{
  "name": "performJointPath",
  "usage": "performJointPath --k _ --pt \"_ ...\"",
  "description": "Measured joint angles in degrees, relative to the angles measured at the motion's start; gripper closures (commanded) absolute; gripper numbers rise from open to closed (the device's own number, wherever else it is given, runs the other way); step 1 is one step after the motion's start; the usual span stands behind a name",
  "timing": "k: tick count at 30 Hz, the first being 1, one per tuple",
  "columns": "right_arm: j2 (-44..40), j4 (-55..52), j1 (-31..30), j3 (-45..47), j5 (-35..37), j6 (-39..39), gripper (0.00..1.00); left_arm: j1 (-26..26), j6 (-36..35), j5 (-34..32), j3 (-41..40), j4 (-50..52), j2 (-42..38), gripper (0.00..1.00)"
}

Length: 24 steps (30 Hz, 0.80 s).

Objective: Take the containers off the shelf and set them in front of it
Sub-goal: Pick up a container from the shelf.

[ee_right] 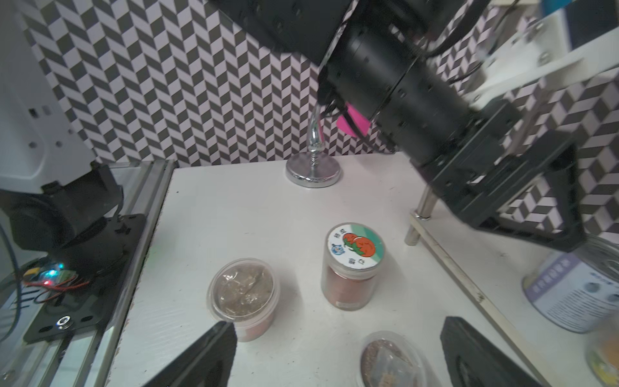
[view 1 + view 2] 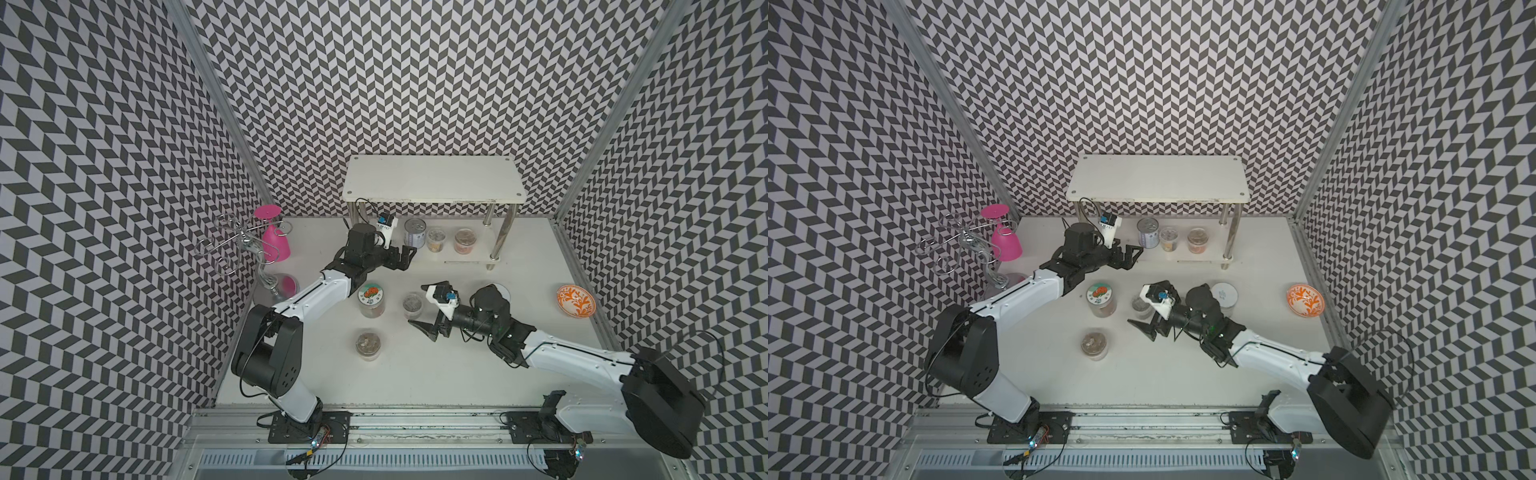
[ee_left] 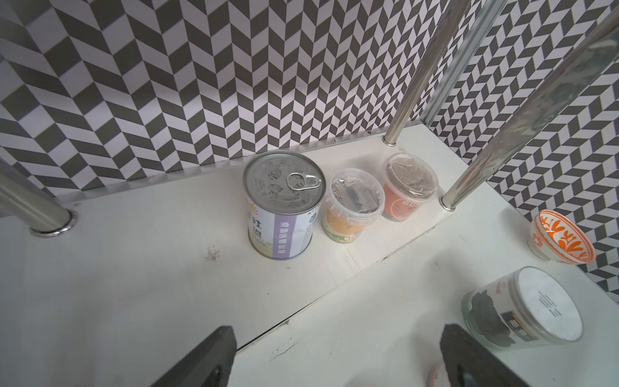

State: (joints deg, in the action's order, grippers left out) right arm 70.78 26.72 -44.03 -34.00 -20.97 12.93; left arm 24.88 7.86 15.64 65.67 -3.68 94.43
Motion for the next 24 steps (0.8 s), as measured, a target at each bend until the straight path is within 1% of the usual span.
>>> performJointPath --k 6,12,18,24 --pt "-8.1 -7.5 6.1 0.0 1.2 -1.9 0.0 3.2 1.7 -6.7 0.6 -3.7 5.7 0.0" --pt "-13.2 -14.9 13.1 -0.5 1.3 -3.0 0.0 3.6 2.5 -11.0 4.7 -6.5 12.6 0.0" --pt "-16.7 -20.0 17.5 -1.6 1.4 -2.8 0.0 3.6 2.5 -13.7 8.9 -9.4 16.9 0.0" --pt "-18.9 -22.7 19.7 -1.6 2.1 -2.4 0.0 3.6 1.8 -14.5 12.7 -10.7 20.4 0.0"
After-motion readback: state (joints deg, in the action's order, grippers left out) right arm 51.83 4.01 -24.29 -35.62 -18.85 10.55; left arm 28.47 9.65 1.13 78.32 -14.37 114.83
